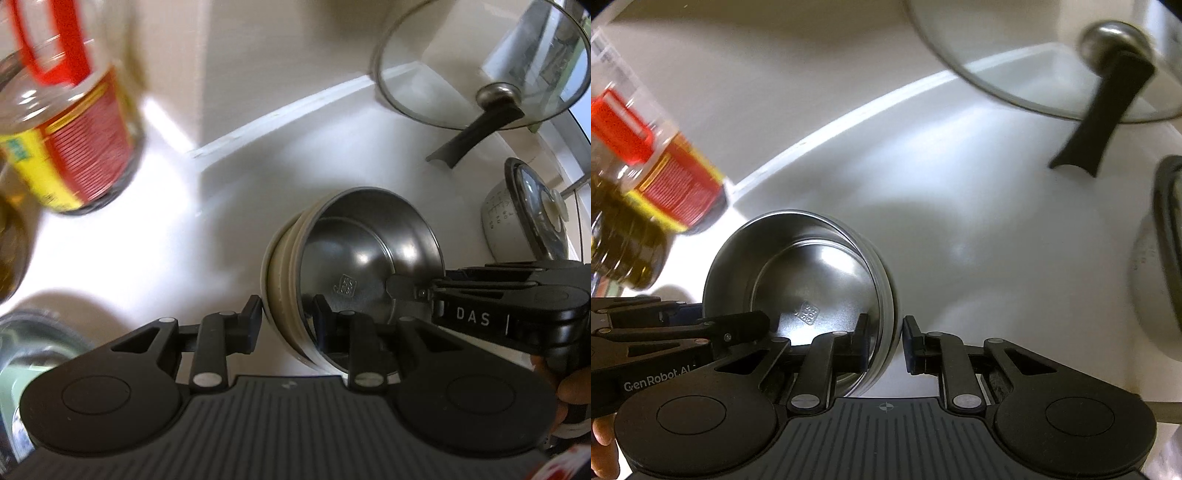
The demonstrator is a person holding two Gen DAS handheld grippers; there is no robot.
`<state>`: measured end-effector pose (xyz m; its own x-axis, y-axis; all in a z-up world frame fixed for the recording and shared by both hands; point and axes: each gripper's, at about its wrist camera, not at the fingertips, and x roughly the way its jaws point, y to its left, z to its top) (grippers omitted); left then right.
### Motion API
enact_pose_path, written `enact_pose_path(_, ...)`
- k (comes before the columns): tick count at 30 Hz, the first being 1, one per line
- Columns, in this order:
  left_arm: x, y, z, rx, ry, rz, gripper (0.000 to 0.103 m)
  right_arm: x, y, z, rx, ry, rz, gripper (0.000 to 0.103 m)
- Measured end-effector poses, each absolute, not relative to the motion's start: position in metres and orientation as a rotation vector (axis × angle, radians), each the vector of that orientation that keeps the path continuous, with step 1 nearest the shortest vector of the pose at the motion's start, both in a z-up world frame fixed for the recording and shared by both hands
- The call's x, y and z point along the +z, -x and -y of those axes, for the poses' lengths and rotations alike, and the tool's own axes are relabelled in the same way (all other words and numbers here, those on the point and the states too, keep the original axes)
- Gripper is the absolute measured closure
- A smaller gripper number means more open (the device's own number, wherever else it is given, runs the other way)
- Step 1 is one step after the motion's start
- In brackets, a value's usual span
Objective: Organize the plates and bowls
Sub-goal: 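Carry the bowl stack with both grippers over the steel basin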
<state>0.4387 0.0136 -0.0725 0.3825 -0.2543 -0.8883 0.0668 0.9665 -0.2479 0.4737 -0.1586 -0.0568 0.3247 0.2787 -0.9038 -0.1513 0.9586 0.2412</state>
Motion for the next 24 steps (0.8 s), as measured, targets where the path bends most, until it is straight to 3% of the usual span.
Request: enact_pose_path(24, -0.076, -0.393, -0.072, -0.101, 0.305, -1.173, 0.071, -0.063, -0.463, 0.102, 0.452, -0.057, -1.230, 0.085)
